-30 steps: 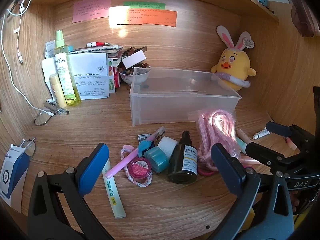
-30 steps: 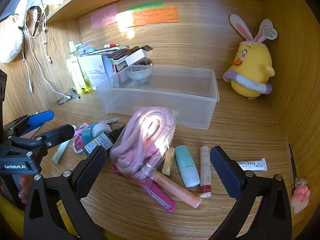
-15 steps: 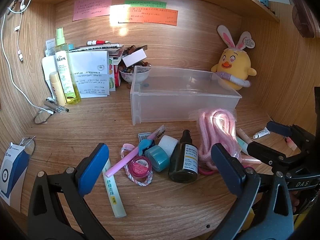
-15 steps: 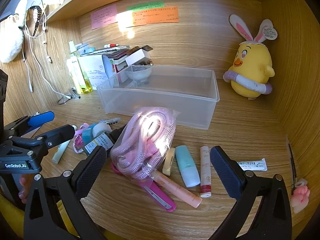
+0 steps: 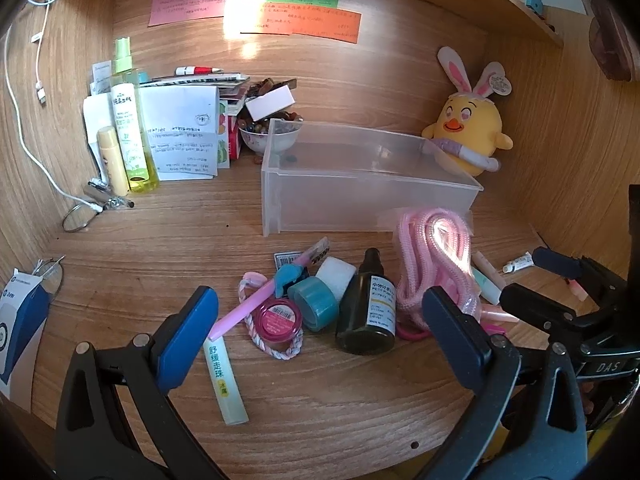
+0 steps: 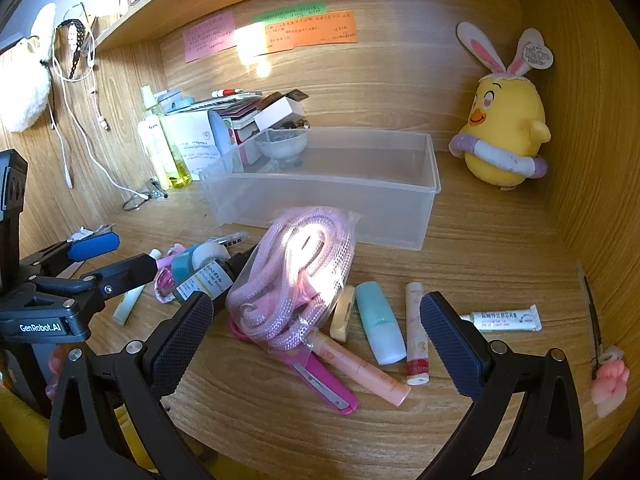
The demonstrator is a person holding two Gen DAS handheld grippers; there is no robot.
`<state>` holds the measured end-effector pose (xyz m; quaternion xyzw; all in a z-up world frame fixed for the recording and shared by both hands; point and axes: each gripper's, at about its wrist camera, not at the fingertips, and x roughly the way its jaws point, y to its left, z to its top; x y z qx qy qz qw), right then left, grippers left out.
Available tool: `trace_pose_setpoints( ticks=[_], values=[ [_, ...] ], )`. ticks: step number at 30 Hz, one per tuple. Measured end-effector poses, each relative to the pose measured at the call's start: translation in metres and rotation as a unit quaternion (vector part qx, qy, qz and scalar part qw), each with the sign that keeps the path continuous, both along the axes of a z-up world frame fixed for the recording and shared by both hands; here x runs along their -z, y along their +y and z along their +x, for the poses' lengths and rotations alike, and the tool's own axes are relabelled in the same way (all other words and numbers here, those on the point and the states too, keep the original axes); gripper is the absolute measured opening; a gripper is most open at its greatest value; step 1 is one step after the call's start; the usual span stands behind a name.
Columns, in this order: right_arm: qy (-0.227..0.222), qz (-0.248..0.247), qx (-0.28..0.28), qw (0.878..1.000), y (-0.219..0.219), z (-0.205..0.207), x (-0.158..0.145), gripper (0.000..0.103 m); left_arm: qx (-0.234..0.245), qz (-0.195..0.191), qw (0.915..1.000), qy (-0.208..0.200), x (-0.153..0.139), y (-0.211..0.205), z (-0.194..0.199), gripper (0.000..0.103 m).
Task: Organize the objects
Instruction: 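Move both tools toward the scattered items on the desk, then grasp the pale green tube with left tool while right tool grasps white ointment tube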
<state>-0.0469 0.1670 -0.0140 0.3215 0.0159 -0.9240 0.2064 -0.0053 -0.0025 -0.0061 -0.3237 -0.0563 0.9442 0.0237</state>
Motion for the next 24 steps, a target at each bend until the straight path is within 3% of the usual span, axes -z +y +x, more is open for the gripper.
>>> trace_pose_setpoints(
  ticks=[4,10,14,19,22,24],
  values=[
    [0.002,0.002,0.013,1.000,0.004,0.001,0.002,0.103,-0.009,-0.004,0.9999,0.002,-0.002,-0.009,0.005,0.088],
    [0.005,-0.009,0.065,0.998,0.033,-0.005,0.000,0.100,-0.057,-0.001,0.9983,-0.013,0.005,-0.043,0.011,0.075],
    [0.002,-0.008,0.113,0.994,0.062,-0.014,0.000,0.085,-0.079,-0.003,0.9960,-0.039,0.017,-0.061,0.008,0.063],
    [-0.020,0.006,0.163,0.986,0.095,-0.030,0.009,0.062,-0.059,-0.003,0.9939,-0.093,0.037,-0.063,-0.003,0.048],
    [-0.042,0.010,0.183,0.982,0.111,-0.041,0.017,0.051,-0.057,-0.011,0.9917,-0.115,0.048,-0.064,-0.009,0.047],
    [-0.066,-0.003,0.184,0.981,0.119,-0.047,0.025,0.050,-0.061,-0.023,0.9914,-0.114,0.052,-0.063,-0.009,0.046]
  ],
)
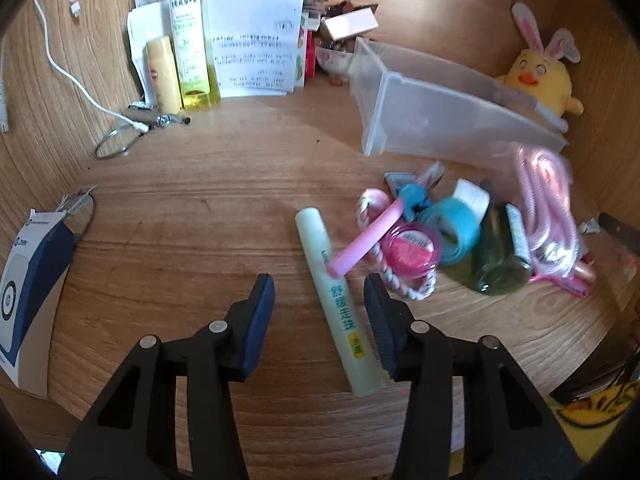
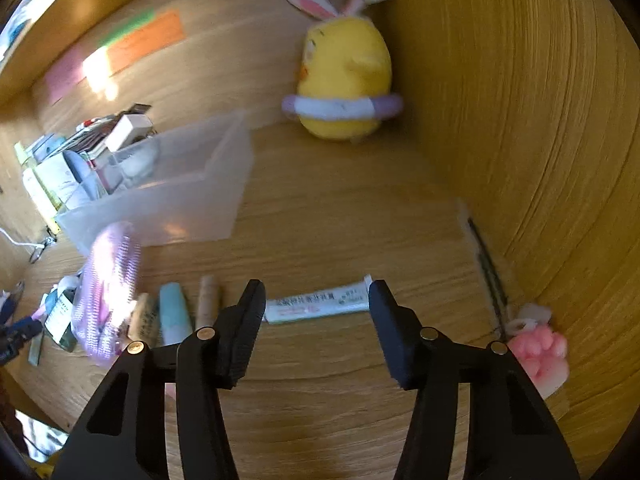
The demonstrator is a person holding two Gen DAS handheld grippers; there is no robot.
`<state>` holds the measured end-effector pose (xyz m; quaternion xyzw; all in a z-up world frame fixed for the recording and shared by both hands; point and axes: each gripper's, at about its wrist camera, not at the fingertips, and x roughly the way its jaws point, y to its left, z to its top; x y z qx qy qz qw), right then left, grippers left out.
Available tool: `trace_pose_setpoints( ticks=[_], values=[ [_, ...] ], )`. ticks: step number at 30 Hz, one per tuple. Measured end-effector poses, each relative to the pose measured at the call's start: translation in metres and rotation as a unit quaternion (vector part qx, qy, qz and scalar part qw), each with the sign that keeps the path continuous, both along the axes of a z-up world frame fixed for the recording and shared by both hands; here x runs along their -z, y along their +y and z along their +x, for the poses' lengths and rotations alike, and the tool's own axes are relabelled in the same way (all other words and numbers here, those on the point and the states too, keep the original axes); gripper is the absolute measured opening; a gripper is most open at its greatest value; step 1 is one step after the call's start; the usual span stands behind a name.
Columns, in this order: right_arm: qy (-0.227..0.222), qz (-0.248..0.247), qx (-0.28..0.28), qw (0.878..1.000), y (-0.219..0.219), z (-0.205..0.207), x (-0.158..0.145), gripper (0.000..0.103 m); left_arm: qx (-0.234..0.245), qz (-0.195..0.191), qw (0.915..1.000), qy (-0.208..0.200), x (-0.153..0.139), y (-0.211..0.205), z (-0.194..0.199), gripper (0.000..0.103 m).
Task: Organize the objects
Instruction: 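Grasp the pale green tube with left tool while right tool grasps white ointment tube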
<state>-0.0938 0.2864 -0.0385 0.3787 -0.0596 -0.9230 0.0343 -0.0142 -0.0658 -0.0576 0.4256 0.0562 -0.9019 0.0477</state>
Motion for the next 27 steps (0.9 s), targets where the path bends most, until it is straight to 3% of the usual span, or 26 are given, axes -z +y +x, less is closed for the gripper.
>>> trace_pose_setpoints(
  ticks=[4,6,11,19,23,27],
  values=[
    [-0.042,-0.051,-0.016,0.998,0.001,-0.009,0.015,0.050,-0.001,-0.017,0.9998,0.002,0.002,0.001,-0.002,0.042],
    [-0.048,-0.054,-0.018,0.997,-0.003,-0.011,0.020,0.050,-0.004,-0.027,0.9996,0.003,0.003,0.000,-0.003,0.036],
    [-0.051,-0.031,0.000,0.998,-0.017,-0.024,0.021,0.050,-0.028,-0.035,0.9990,0.006,0.002,-0.014,-0.005,0.016],
    [-0.056,0.024,0.013,0.998,-0.029,-0.045,0.023,0.049,-0.039,-0.036,0.9985,0.011,0.003,-0.028,-0.009,0.015],
    [-0.054,0.049,0.000,0.997,-0.034,-0.046,0.024,0.028,-0.036,-0.012,0.9992,0.014,0.002,-0.033,-0.012,0.015],
    [-0.051,0.053,-0.012,0.997,-0.035,-0.044,0.024,0.022,-0.034,-0.009,0.9990,0.027,-0.007,-0.031,-0.014,0.015]
  ],
)
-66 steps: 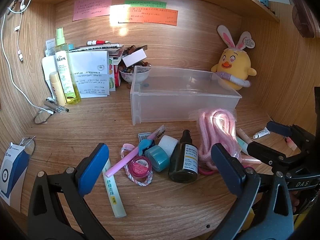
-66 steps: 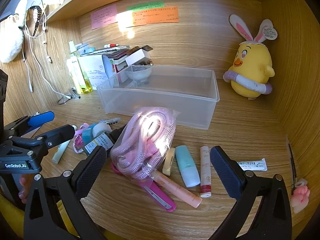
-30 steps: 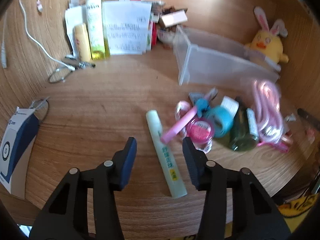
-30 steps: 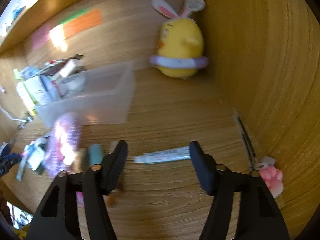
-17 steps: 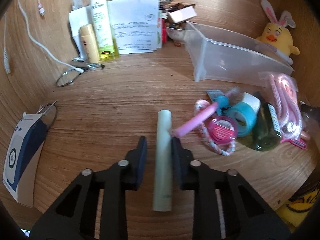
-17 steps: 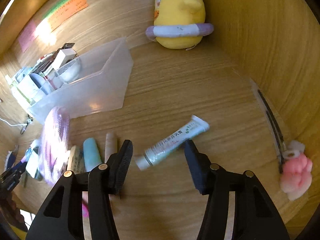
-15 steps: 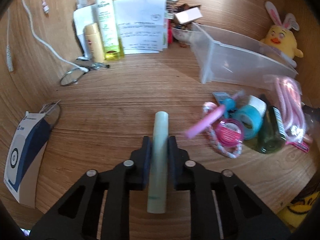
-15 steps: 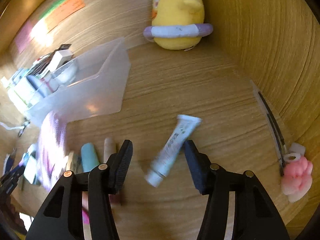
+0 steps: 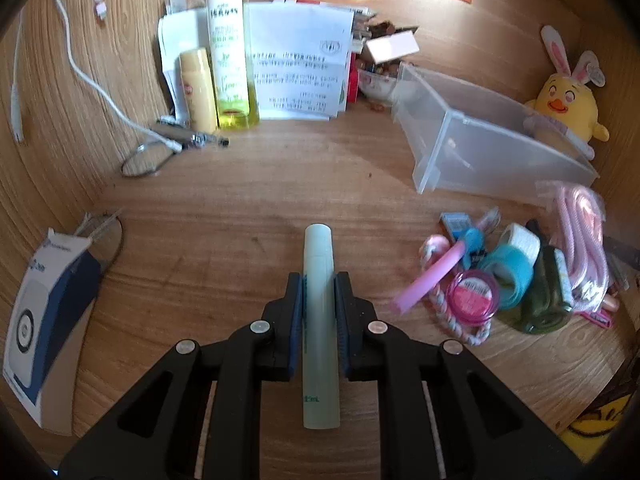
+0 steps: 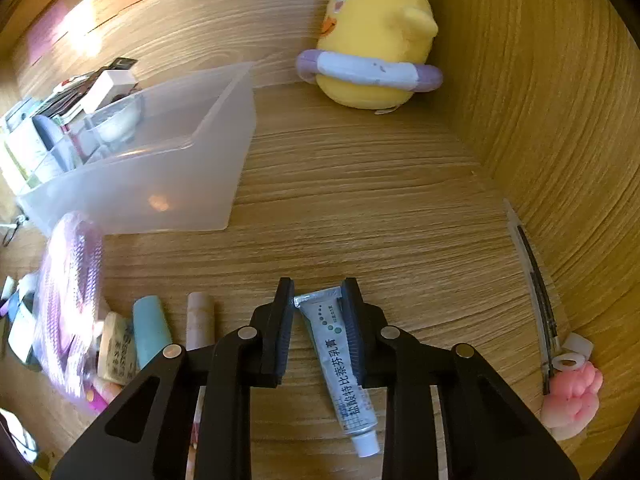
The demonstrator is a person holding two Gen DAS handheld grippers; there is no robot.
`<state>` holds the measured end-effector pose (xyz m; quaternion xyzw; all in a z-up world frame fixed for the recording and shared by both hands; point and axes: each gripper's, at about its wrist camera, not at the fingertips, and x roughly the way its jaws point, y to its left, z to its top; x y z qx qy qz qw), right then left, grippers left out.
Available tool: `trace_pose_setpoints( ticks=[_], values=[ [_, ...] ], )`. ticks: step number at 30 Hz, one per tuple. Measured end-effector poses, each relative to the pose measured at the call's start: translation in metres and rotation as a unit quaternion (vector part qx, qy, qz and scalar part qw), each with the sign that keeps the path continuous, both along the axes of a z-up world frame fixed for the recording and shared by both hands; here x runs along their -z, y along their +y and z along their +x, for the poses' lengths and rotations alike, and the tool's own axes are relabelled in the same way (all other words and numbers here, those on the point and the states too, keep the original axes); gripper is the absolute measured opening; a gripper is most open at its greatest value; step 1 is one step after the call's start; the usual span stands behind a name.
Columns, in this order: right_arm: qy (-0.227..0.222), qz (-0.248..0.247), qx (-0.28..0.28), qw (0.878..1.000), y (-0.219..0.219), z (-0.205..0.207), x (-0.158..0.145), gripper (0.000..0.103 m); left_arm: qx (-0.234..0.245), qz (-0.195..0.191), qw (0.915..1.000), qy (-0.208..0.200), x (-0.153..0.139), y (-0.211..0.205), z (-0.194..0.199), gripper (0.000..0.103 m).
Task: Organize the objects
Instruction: 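Grasp the pale green tube with left tool while right tool grasps white ointment tube, then carry both tubes over the clear box and open both tools to drop them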
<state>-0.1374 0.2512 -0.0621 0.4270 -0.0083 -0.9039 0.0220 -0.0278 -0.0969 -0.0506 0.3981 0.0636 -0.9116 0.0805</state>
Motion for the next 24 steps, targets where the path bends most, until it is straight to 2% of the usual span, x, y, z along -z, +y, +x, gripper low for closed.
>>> trace_pose_setpoints(
  ticks=[5,10,16,24],
  values=[
    [0.019,-0.009,-0.005,1.000,0.002,0.008,-0.007,0.022,0.015,0.010,0.9991,0.039,-0.023,0.007,0.001,0.015],
    [0.054,-0.015,-0.021,0.998,0.000,0.017,-0.030,0.022,0.026,0.027,0.9960,0.081,-0.047,0.013,-0.004,0.015],
    [0.096,-0.012,-0.045,0.994,-0.006,0.028,-0.057,0.022,0.042,0.027,0.9894,0.137,-0.080,0.023,-0.012,0.015],
    [0.143,-0.027,-0.070,0.987,-0.018,0.027,-0.087,0.022,0.080,0.033,0.9826,0.164,-0.108,0.040,-0.034,0.015]
  ],
)
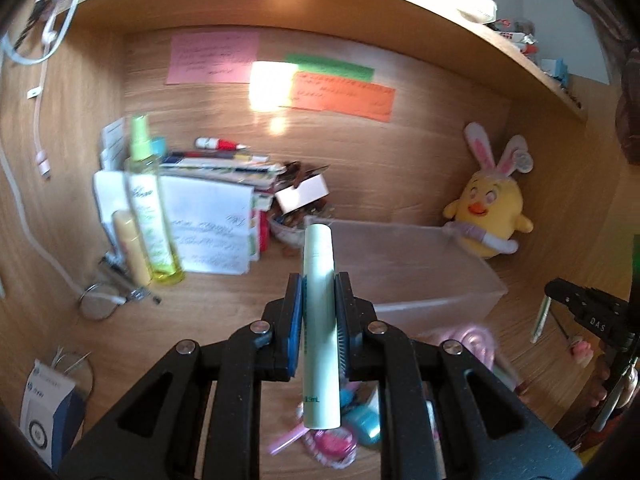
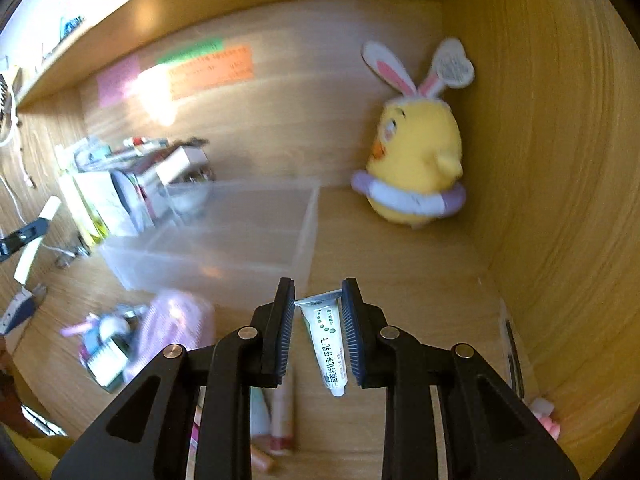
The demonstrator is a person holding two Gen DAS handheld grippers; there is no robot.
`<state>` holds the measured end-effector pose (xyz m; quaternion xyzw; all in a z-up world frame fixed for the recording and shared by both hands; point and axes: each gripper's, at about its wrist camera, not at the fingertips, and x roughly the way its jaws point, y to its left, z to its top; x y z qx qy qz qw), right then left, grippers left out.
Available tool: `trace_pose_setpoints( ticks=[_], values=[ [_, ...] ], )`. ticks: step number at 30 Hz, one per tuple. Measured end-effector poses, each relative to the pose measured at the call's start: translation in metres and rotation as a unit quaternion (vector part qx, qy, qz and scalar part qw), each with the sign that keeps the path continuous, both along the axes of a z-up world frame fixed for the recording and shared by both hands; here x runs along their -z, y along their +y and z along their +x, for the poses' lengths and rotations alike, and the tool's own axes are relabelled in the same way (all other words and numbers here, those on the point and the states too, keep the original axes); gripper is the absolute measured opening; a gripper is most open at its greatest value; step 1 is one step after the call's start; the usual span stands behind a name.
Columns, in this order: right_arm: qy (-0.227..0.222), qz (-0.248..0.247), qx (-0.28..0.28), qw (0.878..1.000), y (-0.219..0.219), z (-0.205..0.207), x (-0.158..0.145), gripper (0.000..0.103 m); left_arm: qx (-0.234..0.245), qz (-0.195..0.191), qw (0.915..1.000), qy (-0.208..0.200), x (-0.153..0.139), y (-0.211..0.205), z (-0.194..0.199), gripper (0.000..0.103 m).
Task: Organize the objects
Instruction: 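Carry both tubes over the clear box and open both tools to drop them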
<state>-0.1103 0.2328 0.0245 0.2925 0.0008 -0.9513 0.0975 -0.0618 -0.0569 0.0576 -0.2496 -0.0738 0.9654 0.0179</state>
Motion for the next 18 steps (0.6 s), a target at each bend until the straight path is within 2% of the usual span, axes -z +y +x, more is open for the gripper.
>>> trace_pose_setpoints(
  ticks=[7,10,13,18],
  values=[
    [0.062,-0.036,-0.028,0.997,-0.014,-0.013,-0.044,0.022,0.032,0.026,0.9990,-0.014,-0.005,0.006,-0.033,0.015],
    [0.084,-0.035,-0.047,0.995,-0.030,-0.022,-0.061,0.022,0.047,0.033,0.9980,-0.026,-0.003,0.010,-0.048,0.015],
    [0.090,-0.023,-0.061,0.994,-0.043,-0.033,-0.066,0.022,0.058,0.036,0.9967,-0.043,0.001,0.015,-0.065,0.015],
    [0.065,0.002,-0.082,0.994,-0.068,-0.060,-0.053,0.022,0.078,0.029,0.9934,-0.079,0.016,0.026,-0.095,0.015]
  ],
)
